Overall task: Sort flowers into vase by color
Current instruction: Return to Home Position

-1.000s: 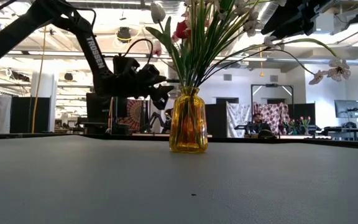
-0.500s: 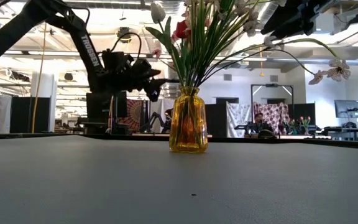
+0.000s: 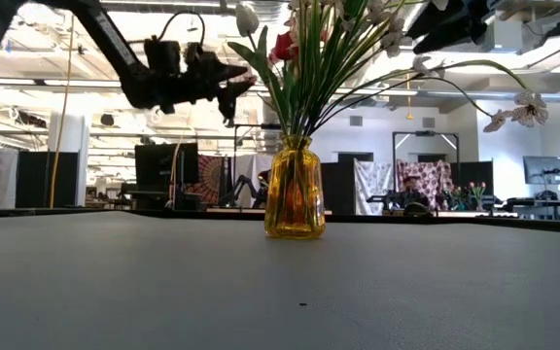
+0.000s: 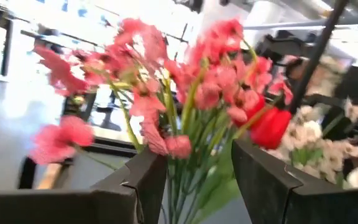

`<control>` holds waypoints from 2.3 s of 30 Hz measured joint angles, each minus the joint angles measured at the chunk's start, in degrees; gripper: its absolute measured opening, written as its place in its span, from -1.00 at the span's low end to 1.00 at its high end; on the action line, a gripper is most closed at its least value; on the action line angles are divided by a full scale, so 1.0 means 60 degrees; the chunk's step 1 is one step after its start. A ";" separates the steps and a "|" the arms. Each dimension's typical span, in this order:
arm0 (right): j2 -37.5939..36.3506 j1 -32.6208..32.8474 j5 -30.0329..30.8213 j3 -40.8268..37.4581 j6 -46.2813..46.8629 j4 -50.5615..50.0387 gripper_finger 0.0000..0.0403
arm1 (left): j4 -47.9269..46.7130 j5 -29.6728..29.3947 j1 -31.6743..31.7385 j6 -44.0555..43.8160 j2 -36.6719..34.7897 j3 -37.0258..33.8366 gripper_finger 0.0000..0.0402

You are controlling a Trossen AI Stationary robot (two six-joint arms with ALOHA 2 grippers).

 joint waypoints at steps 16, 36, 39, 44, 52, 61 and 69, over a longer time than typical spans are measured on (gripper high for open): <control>0.0000 -0.2560 -0.2395 0.0432 -0.1610 -0.0070 0.29 | -1.0981 -0.5305 -0.0218 0.8926 -0.3541 0.0000 -0.16; -0.0396 -0.4702 -0.5033 -0.0164 -0.3168 0.1200 0.29 | -1.2207 -0.7568 -0.3965 0.8672 -0.5407 -0.0004 -0.16; -0.0918 -0.4728 -0.5258 -0.0778 -0.3152 0.1535 0.29 | -1.2477 -0.7698 -0.4248 0.8677 -0.5907 -0.0071 -0.16; -0.1955 -0.4724 -0.5433 -0.2001 -0.2850 0.2682 0.29 | -1.1758 -0.8283 -0.4452 0.8166 -0.7311 -0.1432 -0.16; -0.2855 -0.4691 -0.6223 -0.3830 -0.2097 0.4856 0.29 | -0.9456 -0.8606 -0.4532 0.6756 -0.9595 -0.4368 -0.16; -0.3016 -0.4136 -0.5983 -0.4870 -0.1802 0.5711 0.09 | -0.8136 -0.9470 -0.4780 0.5213 -1.1457 -0.7290 -0.16; -0.4001 -0.4014 -0.5866 -0.4890 -0.2152 0.4566 -0.81 | -0.8120 -1.0164 -0.5162 0.4439 -1.3163 -0.8595 -0.16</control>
